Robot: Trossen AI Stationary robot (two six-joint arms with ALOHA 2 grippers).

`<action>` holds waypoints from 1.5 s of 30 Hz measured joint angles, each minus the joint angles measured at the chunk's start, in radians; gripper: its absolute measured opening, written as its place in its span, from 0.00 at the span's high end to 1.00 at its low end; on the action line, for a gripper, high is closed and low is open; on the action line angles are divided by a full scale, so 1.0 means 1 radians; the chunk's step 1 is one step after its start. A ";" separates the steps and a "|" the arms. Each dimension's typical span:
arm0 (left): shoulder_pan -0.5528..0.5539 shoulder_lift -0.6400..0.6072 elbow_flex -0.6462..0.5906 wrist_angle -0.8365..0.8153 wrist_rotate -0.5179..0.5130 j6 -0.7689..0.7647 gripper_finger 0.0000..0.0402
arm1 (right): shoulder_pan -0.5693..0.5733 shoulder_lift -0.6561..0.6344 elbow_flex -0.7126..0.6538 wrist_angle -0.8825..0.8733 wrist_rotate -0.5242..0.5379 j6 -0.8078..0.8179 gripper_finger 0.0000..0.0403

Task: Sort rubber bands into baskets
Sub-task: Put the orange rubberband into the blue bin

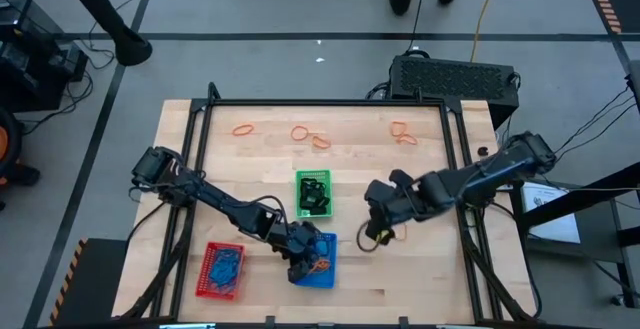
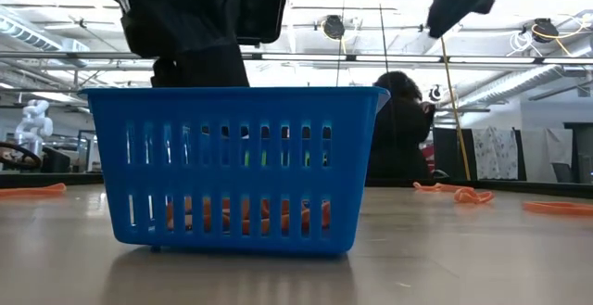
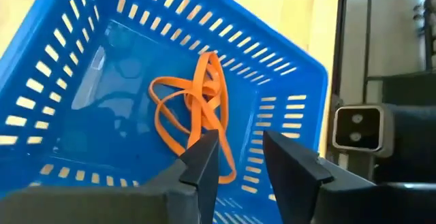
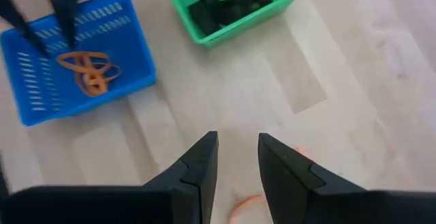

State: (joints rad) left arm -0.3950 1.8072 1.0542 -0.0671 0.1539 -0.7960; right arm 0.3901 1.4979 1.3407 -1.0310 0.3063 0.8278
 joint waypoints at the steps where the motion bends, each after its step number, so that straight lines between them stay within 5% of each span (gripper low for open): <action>1: -0.001 0.000 0.000 0.001 0.000 -0.012 0.70 | -0.017 0.000 0.000 0.000 -0.004 -0.028 0.76; 15: -0.027 0.000 0.000 -0.066 -0.001 -0.141 0.70 | -0.221 0.000 -0.035 -0.060 -0.107 -0.286 0.76; 35: 0.158 -0.191 0.000 0.010 -0.123 0.100 0.70 | -0.547 -0.027 -0.116 0.021 -0.264 -0.556 0.76; 45: 0.390 -0.105 0.093 0.065 0.035 0.207 0.70 | -0.677 -0.292 -0.516 0.208 -0.375 -0.541 0.76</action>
State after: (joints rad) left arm -0.0050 1.7020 1.1471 -0.0023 0.1889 -0.5894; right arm -0.2868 1.2057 0.8249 -0.8234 -0.0687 0.2872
